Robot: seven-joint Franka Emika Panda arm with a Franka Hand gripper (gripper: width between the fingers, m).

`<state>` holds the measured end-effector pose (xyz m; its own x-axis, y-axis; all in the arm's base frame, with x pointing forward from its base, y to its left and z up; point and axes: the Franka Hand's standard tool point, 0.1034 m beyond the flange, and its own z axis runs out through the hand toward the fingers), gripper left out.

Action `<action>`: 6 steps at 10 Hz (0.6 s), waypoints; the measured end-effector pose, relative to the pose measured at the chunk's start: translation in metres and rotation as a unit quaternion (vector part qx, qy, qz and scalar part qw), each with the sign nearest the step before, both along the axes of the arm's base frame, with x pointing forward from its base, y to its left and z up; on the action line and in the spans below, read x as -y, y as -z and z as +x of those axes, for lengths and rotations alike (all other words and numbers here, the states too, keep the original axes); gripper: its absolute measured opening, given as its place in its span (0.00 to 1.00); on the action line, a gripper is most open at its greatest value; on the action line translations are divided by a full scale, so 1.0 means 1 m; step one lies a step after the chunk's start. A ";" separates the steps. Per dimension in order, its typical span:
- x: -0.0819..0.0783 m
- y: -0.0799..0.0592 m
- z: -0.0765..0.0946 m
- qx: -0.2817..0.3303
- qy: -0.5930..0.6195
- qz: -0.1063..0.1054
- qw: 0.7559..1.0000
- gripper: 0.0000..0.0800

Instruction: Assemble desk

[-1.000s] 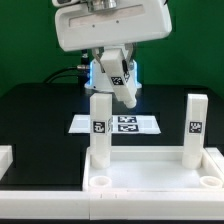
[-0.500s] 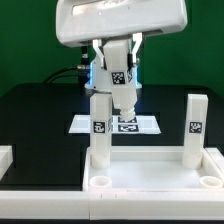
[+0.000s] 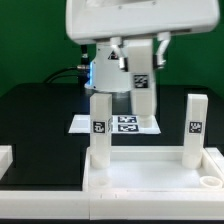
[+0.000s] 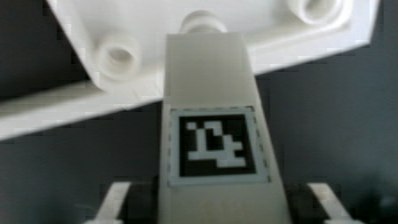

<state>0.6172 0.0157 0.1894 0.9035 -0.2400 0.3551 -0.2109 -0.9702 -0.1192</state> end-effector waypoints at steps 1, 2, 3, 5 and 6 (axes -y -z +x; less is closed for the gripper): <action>-0.010 0.000 0.006 0.003 -0.019 -0.006 1.000 0.36; -0.008 0.002 0.005 0.001 -0.014 -0.003 1.000 0.36; -0.008 0.002 0.005 0.001 -0.014 -0.003 1.000 0.36; -0.011 0.004 0.006 0.003 -0.014 -0.007 1.000 0.36; -0.031 0.010 0.011 0.012 -0.046 -0.032 0.998 0.36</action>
Offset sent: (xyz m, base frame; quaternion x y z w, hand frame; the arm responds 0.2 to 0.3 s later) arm 0.0000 0.0000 0.0000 0.0000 0.0000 0.0000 1.0000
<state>0.6279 0.0471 0.1789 0.9116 -0.1330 0.3889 -0.1186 -0.9911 -0.0611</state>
